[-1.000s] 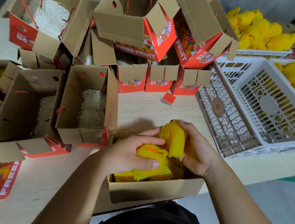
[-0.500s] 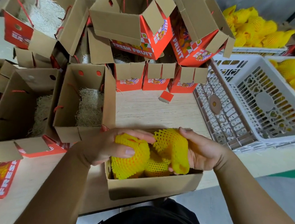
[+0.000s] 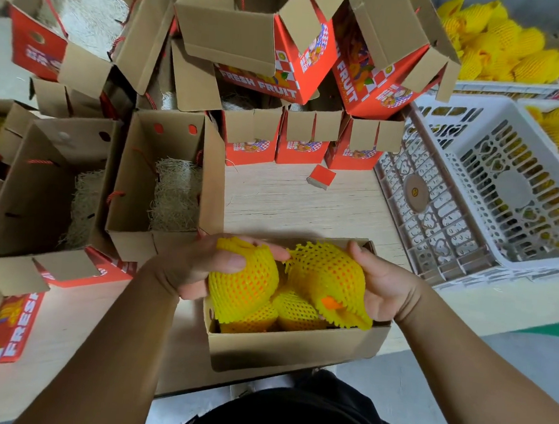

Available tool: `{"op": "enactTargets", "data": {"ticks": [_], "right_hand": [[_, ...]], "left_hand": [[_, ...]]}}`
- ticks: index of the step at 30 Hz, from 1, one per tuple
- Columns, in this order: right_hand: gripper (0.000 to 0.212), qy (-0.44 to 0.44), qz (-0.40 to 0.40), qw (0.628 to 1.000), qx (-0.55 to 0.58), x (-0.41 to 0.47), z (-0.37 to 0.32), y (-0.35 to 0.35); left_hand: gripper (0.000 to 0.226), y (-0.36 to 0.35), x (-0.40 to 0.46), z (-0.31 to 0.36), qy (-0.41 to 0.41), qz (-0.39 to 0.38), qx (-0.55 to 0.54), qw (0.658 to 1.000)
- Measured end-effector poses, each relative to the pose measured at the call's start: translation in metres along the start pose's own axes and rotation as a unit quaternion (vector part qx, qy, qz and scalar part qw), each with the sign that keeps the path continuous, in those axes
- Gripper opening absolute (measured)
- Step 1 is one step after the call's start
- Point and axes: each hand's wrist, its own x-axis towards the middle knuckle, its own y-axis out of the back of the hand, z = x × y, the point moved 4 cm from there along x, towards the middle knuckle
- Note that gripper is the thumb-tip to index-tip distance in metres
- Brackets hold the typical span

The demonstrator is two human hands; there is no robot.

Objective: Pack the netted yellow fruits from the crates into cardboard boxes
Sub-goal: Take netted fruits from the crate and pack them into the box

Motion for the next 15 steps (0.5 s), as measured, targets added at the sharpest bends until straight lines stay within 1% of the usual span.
{"op": "enactTargets", "data": {"ticks": [1,2,3,4,6,8,10,13,15], "right_hand": [[0.077,-0.002,0.003,1.0,-0.011,0.003,0.001,0.0],[0.078,-0.001,0.015,1.0,-0.016,0.005,0.002,0.002],[0.077,-0.003,0.021,1.0,-0.018,0.008,0.005,0.005],[0.076,-0.007,0.029,0.999,-0.013,0.01,0.006,0.007],[0.075,-0.013,0.036,0.999,0.014,0.012,0.009,0.009],[0.076,0.004,0.043,0.997,0.06,0.012,0.008,0.009],[0.076,0.031,0.076,0.993,0.086,0.013,0.004,0.01],[0.08,0.06,0.133,0.986,0.087,0.014,0.0,0.014],[0.075,0.073,0.15,0.982,0.093,0.014,-0.003,0.012]], "left_hand": [[0.107,-0.008,-0.001,0.006,-0.014,-0.052,-0.012,0.998],[0.093,-0.018,-0.004,0.011,-0.029,-0.107,-0.017,0.994],[0.075,-0.026,-0.007,0.016,-0.048,-0.15,-0.019,0.987],[0.062,-0.029,-0.009,0.018,-0.056,-0.17,-0.025,0.984],[0.054,-0.028,-0.009,0.017,-0.055,-0.168,-0.036,0.984],[0.055,-0.024,-0.007,0.011,-0.062,-0.146,-0.058,0.986],[0.063,-0.022,-0.006,0.002,-0.047,-0.133,-0.088,0.986],[0.072,-0.032,-0.005,-0.006,-0.015,-0.154,-0.104,0.982],[0.075,-0.039,-0.003,-0.007,-0.013,-0.16,-0.109,0.981]]}}
